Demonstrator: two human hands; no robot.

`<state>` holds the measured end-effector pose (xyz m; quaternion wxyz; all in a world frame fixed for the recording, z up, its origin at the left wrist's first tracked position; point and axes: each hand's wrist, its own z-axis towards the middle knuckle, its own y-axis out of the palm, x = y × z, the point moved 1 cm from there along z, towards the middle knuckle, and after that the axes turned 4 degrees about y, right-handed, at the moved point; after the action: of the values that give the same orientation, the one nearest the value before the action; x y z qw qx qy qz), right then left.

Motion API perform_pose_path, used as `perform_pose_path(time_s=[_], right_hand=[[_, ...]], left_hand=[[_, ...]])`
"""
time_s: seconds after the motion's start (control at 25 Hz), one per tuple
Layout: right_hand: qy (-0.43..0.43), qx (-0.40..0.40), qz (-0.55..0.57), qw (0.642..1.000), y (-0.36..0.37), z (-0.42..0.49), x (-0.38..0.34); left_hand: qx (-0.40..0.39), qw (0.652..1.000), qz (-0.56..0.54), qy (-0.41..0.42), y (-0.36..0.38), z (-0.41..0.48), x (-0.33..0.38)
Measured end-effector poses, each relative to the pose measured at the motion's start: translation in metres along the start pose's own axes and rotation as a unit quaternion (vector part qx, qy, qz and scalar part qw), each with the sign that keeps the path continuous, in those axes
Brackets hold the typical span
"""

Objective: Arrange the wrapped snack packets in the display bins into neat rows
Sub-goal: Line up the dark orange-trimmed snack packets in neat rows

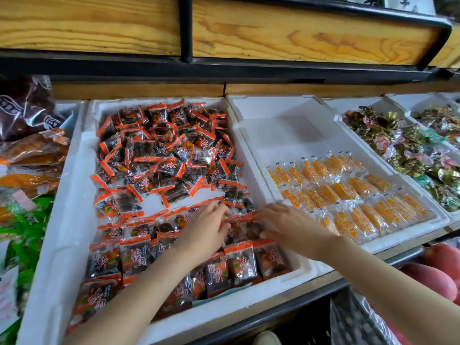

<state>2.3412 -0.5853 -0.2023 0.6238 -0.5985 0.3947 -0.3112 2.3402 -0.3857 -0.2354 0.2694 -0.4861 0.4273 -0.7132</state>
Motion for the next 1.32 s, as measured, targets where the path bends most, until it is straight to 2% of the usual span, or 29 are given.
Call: perform_pose_path(time_s=[0.12,0.24,0.4,0.48,0.6,0.76,1.04,1.08,1.16,1.24,1.32], right_hand=[[0.037,0.048,0.081,0.995,-0.007,0.043,-0.006],[0.096,0.034,0.115,0.988,0.009,0.094,-0.006],[0.101,-0.057,0.040,0.992,0.042,0.133,-0.004],[0.101,-0.039,0.020,0.994,0.047,0.139,0.001],[0.086,-0.001,0.016,0.996,0.043,0.145,0.004],[0.094,0.043,0.011,0.995,0.034,0.147,0.011],[0.095,0.104,0.148,0.979,-0.013,0.109,0.010],[0.097,0.093,0.151,0.979,-0.021,0.101,0.011],[0.083,0.020,0.118,0.989,-0.027,0.090,0.014],[0.054,-0.066,0.083,0.993,-0.022,0.085,0.015],[0.032,-0.117,0.043,0.992,-0.011,0.083,0.014]], left_hand=[[0.049,0.997,0.051,-0.025,-0.021,0.023,-0.030],[0.027,0.993,0.088,-0.074,-0.024,0.048,-0.064],[-0.034,0.986,0.120,-0.106,-0.019,0.071,-0.096],[-0.045,0.983,0.144,-0.107,-0.017,0.080,-0.105],[-0.010,0.984,0.154,-0.093,-0.015,0.088,-0.108],[0.079,0.990,0.076,-0.092,-0.023,0.087,-0.102],[0.195,0.978,-0.064,-0.041,-0.056,0.059,-0.071],[0.201,0.975,-0.088,-0.039,-0.060,0.053,-0.063],[0.172,0.976,-0.131,-0.038,-0.059,0.040,-0.047],[0.108,0.981,-0.159,-0.035,-0.045,0.034,-0.037],[0.037,0.983,-0.174,-0.045,-0.026,0.032,-0.029]])
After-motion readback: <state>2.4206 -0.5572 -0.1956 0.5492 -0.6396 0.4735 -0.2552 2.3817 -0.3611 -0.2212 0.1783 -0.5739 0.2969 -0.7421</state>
